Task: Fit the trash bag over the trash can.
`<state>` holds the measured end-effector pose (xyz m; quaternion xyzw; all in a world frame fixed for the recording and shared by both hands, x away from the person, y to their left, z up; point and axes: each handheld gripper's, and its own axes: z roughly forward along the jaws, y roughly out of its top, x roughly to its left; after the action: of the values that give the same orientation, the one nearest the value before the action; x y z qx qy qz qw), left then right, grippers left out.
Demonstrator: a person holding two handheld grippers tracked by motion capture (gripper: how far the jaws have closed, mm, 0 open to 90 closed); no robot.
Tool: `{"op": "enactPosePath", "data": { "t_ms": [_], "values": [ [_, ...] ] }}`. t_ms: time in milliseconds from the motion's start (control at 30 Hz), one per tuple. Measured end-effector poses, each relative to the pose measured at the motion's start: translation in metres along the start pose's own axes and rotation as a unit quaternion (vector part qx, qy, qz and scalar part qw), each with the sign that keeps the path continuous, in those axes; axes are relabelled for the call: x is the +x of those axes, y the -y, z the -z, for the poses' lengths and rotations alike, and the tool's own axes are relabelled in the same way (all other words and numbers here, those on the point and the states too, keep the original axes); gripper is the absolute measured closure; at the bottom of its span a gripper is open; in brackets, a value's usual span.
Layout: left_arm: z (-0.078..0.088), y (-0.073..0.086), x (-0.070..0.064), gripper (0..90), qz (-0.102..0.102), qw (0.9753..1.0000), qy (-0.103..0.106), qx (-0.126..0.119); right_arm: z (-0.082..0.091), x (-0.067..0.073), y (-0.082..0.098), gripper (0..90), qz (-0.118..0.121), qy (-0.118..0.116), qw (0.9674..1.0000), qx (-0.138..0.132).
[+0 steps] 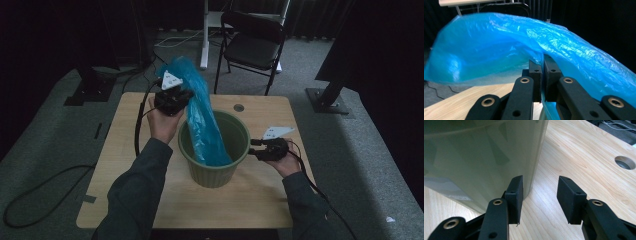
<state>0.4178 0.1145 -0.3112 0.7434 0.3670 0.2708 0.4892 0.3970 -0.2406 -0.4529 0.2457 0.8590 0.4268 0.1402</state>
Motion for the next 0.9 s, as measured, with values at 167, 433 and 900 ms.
{"op": "enactPosePath", "data": {
  "t_ms": [167, 433, 900],
  "values": [
    [0.006, 0.013, -0.009, 85.9, -0.025, 0.9996, 0.002, 0.008, 0.006, 0.001, 0.001, 55.7, 0.002, 0.006, 1.0, 0.001],
    [0.012, 0.031, -0.024, 84.7, -0.046, 0.9984, 0.026, 0.021, 0.018, 0.002, 0.0, 55.7, 0.004, 0.014, 0.9999, -0.001],
    [0.009, 0.049, -0.047, 83.4, -0.081, 0.9928, 0.068, 0.056, 0.058, -0.001, -0.026, 58.8, 0.002, 0.05, 0.9982, -0.033]
  ]
}}
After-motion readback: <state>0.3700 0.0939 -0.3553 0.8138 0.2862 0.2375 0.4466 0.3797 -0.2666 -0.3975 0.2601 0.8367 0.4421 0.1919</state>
